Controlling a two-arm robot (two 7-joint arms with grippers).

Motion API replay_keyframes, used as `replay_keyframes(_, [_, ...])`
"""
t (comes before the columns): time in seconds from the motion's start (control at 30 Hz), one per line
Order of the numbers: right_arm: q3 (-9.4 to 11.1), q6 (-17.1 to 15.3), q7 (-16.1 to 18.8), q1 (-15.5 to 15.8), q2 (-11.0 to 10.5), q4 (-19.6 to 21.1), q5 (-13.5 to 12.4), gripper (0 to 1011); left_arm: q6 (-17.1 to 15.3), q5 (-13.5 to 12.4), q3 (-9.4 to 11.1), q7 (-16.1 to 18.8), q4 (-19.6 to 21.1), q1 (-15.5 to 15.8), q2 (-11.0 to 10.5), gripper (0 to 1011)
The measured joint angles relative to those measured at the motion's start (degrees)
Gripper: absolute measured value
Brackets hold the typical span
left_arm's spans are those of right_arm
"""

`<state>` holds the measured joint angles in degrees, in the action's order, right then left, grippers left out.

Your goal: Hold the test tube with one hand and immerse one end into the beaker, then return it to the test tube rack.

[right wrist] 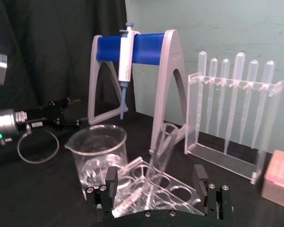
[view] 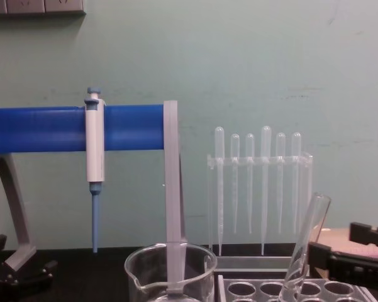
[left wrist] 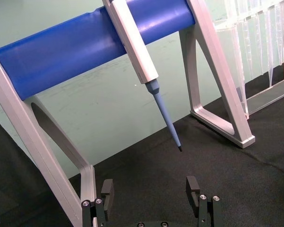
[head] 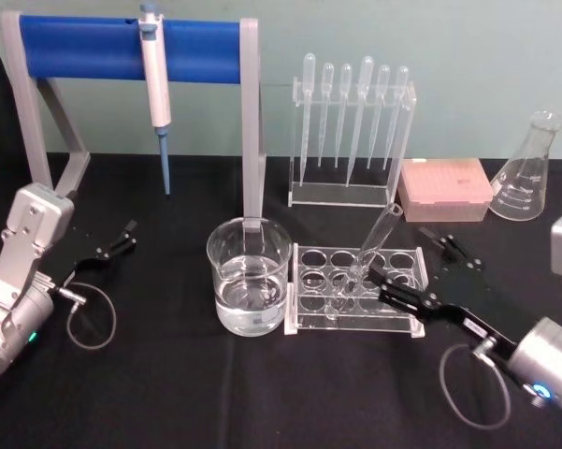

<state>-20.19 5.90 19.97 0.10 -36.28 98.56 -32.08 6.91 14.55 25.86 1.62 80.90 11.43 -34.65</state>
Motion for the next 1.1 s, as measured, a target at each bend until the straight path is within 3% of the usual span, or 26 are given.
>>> replay_keyframes(0.23, [-0.39, -2.88, 0.27, -2.41, 3.73, -1.19, -0.60, 1004, 0.00, 0.00, 0.00, 0.00, 0.00, 0.00, 0.00, 1000])
replay_keyframes(0.57, [0.05, -5.69, -0.69, -3.54, 7.20, -1.93, -0.46, 1004, 0.00, 0.00, 0.00, 0.00, 0.00, 0.00, 0.00, 1000])
replay_keyframes(1.0, [0.35, -6.04, -0.87, -3.42, 7.74, -2.11, -0.30, 1004, 0.00, 0.00, 0.00, 0.00, 0.00, 0.00, 0.00, 1000])
replay_keyframes(1.1, [0.33, -6.03, -0.88, -3.43, 7.70, -2.09, -0.29, 948, 0.00, 0.00, 0.00, 0.00, 0.00, 0.00, 0.00, 1000])
